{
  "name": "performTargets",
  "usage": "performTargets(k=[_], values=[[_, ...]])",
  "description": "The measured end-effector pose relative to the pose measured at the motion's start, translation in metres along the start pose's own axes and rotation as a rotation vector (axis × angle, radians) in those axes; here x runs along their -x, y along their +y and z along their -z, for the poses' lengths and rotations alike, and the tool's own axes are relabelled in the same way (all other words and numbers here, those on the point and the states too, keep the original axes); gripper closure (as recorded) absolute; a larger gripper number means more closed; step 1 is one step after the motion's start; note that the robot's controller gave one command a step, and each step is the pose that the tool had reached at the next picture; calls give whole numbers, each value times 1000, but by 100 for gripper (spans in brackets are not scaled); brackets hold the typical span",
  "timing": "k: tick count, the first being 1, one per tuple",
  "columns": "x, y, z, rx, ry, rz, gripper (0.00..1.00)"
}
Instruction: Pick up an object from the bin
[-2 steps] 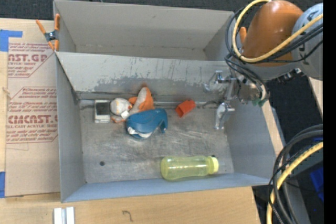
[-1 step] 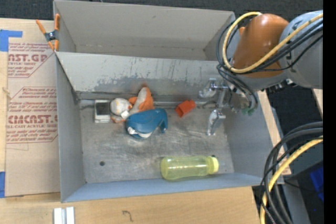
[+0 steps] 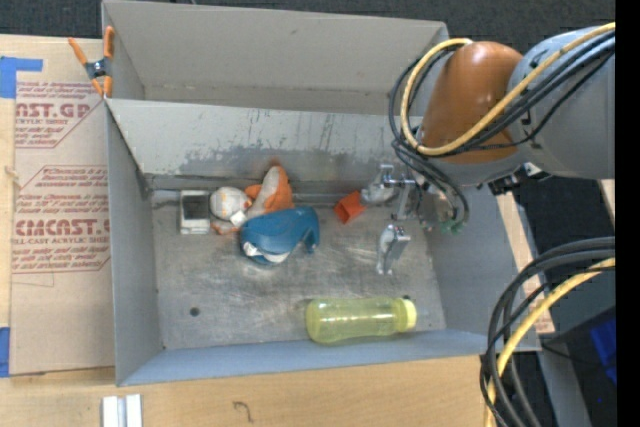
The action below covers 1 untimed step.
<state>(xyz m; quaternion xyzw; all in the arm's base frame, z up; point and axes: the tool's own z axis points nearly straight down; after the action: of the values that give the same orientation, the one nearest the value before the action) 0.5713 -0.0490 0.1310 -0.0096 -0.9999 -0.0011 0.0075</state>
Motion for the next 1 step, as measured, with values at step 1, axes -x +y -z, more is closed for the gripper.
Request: performTargets(k=[1], values=[[16, 1, -17, -1, -26, -35, 0]])
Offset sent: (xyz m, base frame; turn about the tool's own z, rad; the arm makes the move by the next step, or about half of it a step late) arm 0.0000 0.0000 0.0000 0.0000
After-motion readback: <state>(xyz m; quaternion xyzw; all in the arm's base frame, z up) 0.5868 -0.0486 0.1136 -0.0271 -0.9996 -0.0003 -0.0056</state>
